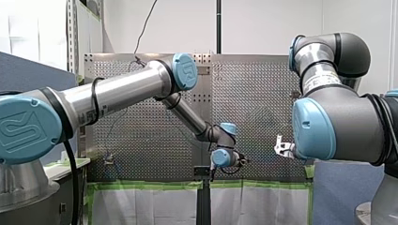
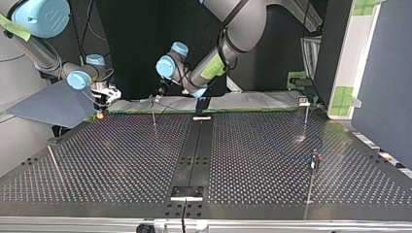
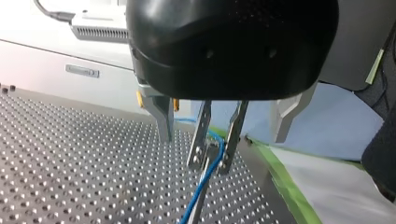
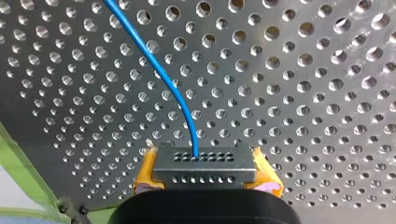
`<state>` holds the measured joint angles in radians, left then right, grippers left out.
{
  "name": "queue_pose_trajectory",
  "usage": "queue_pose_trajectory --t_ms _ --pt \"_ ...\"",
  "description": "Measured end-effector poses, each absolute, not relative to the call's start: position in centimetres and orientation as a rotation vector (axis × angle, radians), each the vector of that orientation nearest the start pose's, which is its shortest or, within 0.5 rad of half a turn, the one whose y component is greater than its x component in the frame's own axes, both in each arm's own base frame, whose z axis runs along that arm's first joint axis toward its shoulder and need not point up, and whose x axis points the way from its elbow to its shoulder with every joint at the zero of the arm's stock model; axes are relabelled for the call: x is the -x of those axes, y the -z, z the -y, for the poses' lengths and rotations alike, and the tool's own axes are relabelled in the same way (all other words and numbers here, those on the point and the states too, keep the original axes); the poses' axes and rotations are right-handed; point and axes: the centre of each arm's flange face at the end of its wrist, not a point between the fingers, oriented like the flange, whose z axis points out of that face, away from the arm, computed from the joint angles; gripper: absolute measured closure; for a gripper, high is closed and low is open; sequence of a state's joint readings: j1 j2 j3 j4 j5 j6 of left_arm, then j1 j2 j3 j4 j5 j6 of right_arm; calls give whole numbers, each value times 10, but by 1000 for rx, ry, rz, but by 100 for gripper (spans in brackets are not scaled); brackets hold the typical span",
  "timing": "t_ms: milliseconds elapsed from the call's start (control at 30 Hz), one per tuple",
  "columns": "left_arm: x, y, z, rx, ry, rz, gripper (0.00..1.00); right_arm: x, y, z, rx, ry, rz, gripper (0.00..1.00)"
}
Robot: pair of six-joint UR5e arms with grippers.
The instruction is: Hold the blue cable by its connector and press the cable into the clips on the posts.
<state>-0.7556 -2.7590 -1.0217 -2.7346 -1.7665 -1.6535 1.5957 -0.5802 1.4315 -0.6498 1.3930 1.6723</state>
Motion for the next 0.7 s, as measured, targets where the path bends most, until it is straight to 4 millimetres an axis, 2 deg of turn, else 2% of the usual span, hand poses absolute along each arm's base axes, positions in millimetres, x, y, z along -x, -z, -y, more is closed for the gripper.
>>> queue_pose_trajectory --t_ms 700 --pt "-476 33 630 -444 445 -1744 0 -171 17 685 -1459 -1335 1356 100"
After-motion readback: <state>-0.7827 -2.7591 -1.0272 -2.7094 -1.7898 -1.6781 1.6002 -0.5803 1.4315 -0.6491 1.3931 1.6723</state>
